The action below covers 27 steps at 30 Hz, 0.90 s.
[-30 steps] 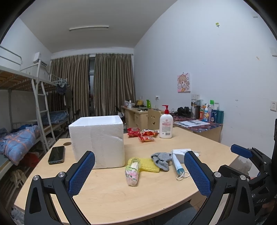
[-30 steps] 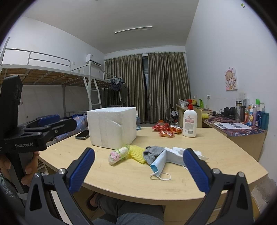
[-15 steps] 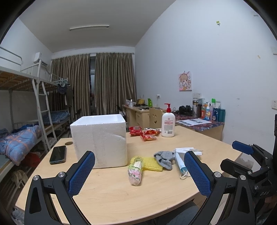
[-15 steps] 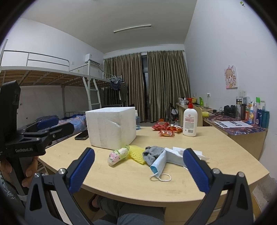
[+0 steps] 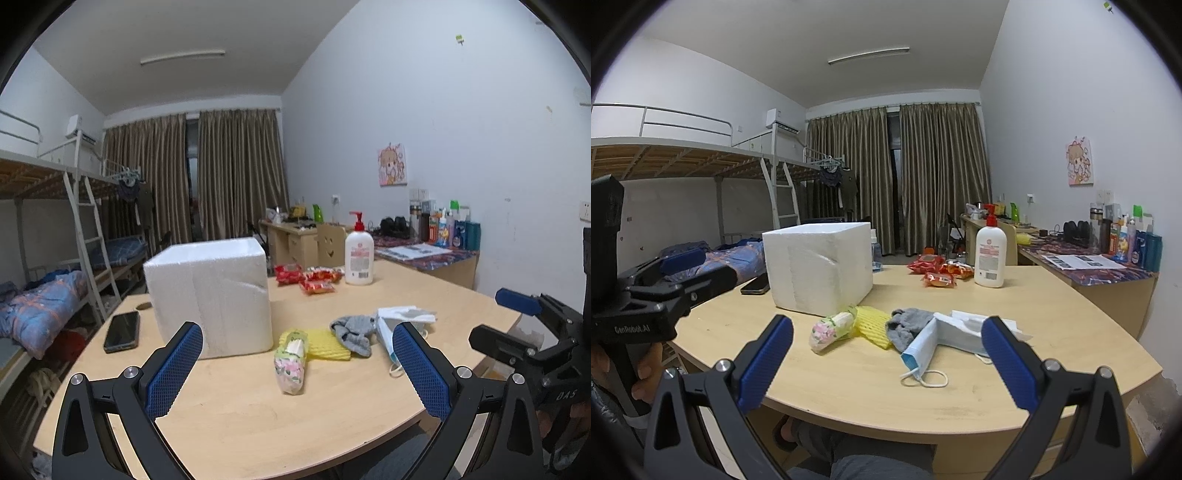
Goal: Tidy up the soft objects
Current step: 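Close the left gripper on the cotton swab packet while the right gripper grasps the blue mask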
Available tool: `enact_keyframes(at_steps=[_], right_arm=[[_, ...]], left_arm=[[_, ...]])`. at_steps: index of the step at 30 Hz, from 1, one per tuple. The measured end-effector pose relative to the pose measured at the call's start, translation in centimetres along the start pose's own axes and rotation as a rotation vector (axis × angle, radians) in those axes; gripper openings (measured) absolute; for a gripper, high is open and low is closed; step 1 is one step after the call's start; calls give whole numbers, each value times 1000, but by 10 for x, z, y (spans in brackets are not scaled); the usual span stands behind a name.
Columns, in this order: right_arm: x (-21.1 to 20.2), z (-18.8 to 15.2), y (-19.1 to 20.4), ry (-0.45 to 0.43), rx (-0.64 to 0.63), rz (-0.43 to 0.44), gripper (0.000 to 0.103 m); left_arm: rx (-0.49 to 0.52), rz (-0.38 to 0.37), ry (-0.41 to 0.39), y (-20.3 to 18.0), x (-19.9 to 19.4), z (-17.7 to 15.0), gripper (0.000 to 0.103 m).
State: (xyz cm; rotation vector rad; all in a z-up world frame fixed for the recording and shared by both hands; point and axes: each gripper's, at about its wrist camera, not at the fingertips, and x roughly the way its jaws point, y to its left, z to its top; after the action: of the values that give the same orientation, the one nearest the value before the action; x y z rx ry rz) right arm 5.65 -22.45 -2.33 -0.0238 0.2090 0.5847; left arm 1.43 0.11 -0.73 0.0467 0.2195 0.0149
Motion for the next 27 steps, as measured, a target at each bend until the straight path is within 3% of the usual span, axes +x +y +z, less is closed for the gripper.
enact_keyframes(at_steps=[15,27], right_arm=[[52,-7,-37,116,52,-34,103],[86,-12,-59,206,90,-54,103]], left_arm=[[-57,-13,210,9,79,-18,103],[-50,19,323,12,129,-28,103]])
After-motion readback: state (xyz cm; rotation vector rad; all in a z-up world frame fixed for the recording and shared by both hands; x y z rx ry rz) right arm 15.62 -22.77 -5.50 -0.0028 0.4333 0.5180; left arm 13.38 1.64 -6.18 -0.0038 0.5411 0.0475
